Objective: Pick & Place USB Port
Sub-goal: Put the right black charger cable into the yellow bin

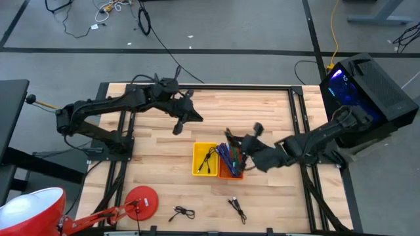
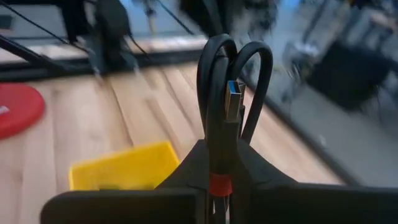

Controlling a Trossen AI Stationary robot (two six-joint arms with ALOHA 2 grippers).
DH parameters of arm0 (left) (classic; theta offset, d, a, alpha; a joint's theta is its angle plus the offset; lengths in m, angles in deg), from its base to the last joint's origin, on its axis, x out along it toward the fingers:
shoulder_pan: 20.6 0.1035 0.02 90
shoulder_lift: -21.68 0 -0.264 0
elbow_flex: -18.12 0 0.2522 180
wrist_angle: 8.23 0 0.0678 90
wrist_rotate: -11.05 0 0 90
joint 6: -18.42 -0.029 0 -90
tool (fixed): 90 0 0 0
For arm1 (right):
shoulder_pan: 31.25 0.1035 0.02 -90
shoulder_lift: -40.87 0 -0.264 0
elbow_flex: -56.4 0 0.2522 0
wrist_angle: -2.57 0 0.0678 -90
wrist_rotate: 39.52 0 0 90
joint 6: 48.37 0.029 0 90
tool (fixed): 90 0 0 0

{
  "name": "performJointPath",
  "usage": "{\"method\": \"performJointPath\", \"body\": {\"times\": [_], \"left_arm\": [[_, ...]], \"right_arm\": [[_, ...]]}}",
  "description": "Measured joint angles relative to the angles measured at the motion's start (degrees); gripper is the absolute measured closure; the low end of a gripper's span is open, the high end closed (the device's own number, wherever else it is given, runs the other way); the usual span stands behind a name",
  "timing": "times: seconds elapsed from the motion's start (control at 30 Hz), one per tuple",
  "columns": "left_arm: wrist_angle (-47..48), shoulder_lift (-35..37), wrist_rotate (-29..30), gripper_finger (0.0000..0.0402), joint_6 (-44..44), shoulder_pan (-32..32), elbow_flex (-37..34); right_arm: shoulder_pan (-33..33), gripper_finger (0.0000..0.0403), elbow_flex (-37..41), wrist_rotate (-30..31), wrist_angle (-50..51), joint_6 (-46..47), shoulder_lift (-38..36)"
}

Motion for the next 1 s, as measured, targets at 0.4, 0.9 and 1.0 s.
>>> {"method": "performJointPath", "body": {"times": [0.4, 0.9, 1.0], "left_arm": [[-4.03, -2.12, -5.57, 0.0369, 0.35, -0.84, -0.07], [-9.86, -3.28, -8.39, 0.0278, 4.1, -3.42, -0.09], [-9.95, -3.28, -8.01, 0.0239, 4.52, -4.1, -0.09]], "right_arm": [[-8.0, 0.0377, 0.0, -11.43, -20.09, -21.5, 4.87], [-11.73, 0.0377, 0.0, -15.87, -22.65, -24.59, 4.82], [-11.91, 0.0377, 0.0, -15.87, -22.73, -24.78, 4.8]]}}
